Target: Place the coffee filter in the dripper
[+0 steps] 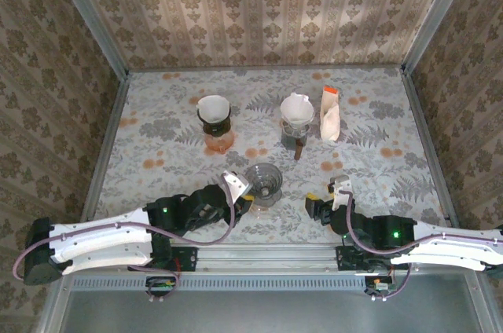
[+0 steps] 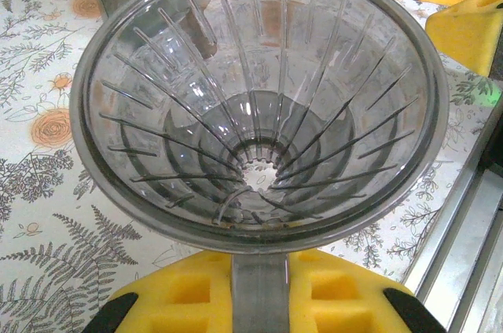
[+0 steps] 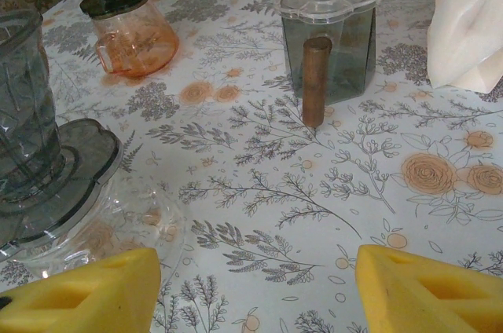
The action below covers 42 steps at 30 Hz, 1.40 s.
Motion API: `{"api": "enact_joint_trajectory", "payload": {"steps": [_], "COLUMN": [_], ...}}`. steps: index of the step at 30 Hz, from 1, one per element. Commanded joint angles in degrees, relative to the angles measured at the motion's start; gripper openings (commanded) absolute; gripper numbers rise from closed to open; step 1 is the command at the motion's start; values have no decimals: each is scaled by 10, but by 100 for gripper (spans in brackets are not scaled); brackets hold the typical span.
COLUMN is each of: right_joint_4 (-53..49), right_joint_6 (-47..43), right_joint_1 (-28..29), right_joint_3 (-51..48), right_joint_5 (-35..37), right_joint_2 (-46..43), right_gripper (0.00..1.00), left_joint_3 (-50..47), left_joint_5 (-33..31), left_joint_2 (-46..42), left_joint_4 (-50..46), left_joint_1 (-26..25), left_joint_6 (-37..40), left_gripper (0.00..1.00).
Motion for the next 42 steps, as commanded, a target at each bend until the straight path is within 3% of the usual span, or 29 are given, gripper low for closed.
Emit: {"api": "enact_joint_trajectory", "payload": {"steps": [1, 20, 32, 42], "right_joint_4": [-15, -16, -20, -22], "right_joint_6": [9, 9, 12, 13], "right_joint_1": [2, 2, 2, 2], "right_joint_3": [10, 11, 9, 8], "right_joint_5": [20, 20, 33, 37], "right_joint_2": [-9, -8, -8, -8], "right_gripper": [68, 69, 69, 69], "left_joint_3": [5, -2, -4, -4], "left_joint_5": [-10, -3, 0, 2], "left_joint_2": [-13, -2, -5, -5], "left_joint_4": [2, -2, -8, -10], "left_joint_1": [-7, -8, -10, -10], "left_joint_6": [-10, -12, -19, -19], "left_gripper": [0, 0, 19, 24]}}
